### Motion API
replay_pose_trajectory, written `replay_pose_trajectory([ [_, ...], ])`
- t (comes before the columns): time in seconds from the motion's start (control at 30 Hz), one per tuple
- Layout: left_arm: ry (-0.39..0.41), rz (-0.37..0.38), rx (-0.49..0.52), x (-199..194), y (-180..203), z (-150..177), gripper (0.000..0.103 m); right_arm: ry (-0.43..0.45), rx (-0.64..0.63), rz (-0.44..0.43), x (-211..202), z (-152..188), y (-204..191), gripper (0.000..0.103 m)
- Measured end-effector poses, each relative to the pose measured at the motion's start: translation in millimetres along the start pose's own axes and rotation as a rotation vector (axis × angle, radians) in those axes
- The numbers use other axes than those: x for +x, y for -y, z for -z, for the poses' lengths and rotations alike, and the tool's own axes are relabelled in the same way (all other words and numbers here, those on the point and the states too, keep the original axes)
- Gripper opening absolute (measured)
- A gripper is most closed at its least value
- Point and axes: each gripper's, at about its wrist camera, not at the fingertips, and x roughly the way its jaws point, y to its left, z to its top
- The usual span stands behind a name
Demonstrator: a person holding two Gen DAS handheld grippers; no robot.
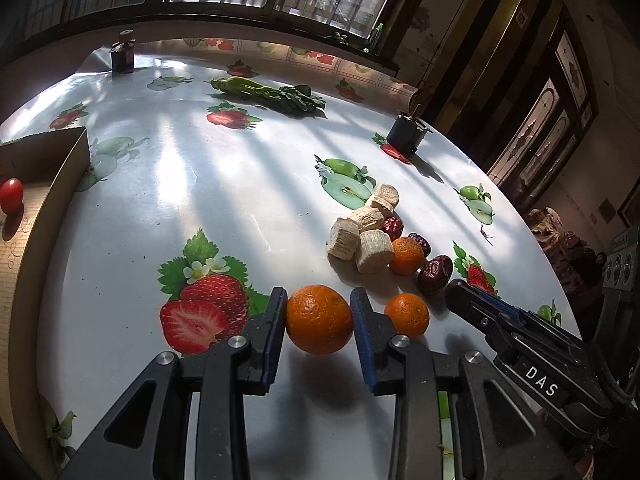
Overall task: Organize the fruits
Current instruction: 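Grasp an orange with the left tool while the right tool grasps the dark plum, then carry orange and plum into the tray and open both tools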
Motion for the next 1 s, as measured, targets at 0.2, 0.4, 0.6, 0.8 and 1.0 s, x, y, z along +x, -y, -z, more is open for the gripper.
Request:
replay_pose_trajectory([
  [0.2,0.046,0.047,-0.053,-67.9,-19.3,7.2,0.031,0.027,-0.039,-0.015,-23.3,-1.0,-16.5,0.026],
  [0.4,0.124,-0.022,-0.145,-139.3,-79.5,-4.1,0.031,0.050,-0.126,-0.119,-66.7,-21.7,-65.7,0.027],
  [0.6,0.166,-0.209,-0.185,-180.4,-146.8,-27.9,0.032,0.038,-0.228,-0.240,-77.6,-46.1,-134.6,0.027],
  [0.8,0.103,-0.332,-0.225,-169.5,-205.1,-48.3,0.032,-0.047,-0.282,-0.339,-33.9,-66.3,-208.6,0.027],
  [1.0,-0.020,-0.372,-0.297,-128.6,-248.6,-51.8,0.032,-0.233,-0.307,-0.401,51.0,-56.6,-270.4,0.027],
])
